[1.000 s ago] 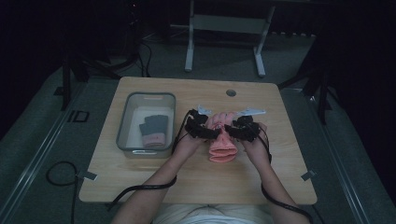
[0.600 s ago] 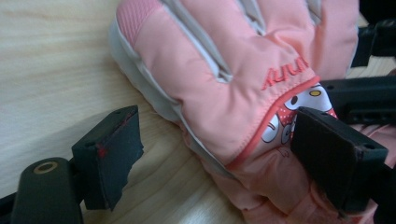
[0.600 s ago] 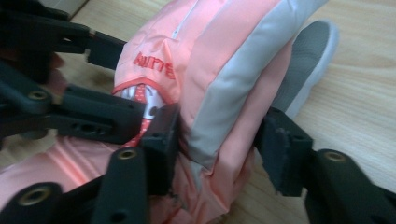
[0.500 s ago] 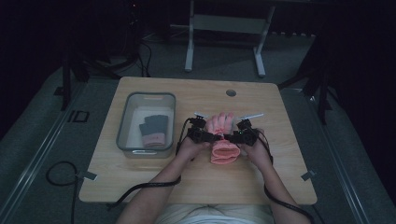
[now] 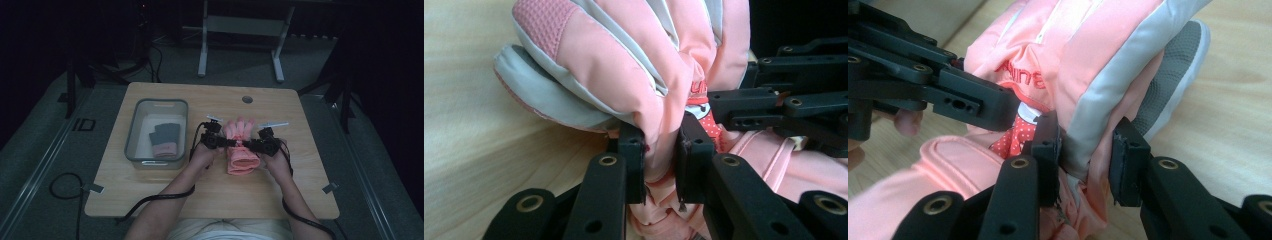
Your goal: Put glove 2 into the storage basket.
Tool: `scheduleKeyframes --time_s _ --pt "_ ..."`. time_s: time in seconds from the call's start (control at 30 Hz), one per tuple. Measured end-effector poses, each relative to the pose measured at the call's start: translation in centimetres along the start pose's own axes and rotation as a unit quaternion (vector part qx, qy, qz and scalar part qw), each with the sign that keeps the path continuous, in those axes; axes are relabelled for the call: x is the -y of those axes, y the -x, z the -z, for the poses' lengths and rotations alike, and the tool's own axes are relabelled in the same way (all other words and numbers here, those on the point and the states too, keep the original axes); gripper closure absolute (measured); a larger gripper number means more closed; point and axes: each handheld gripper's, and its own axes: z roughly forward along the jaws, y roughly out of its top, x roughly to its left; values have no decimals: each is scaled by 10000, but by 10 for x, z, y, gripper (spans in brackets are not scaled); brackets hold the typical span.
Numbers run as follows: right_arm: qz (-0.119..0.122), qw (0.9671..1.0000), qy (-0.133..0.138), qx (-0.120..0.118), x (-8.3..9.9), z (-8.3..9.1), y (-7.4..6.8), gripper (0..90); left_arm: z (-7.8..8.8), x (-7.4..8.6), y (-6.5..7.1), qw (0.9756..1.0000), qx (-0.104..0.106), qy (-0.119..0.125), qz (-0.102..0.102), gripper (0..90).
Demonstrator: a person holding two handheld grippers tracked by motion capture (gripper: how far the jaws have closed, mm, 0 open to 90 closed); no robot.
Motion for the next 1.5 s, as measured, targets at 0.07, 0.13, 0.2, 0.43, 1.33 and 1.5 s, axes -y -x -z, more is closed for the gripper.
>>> scheduleKeyframes --time_s 0.07,0.13,0.2,0.43,1.33,1.5 --pt "-10 9999 138 -1 -3 6 -1 696 6 -6 6 10000 25 53 -64 773" --pt "-19 9996 280 -33 -7 14 -2 696 14 -13 13 9998 46 116 -159 774" --pt "13 9992 403 -48 -12 22 -4 696 21 -19 18 9996 33 162 -246 775" --pt "112 9967 802 -107 -36 44 -19 695 54 -40 35 9981 -11 387 -470 774" --pt "619 9925 888 -569 -112 3 -111 695 175 -42 -7 9944 -672 744 -333 771" --pt "749 9914 839 -671 -122 -11 -132 695 196 -34 -20 9935 -753 813 -266 771"
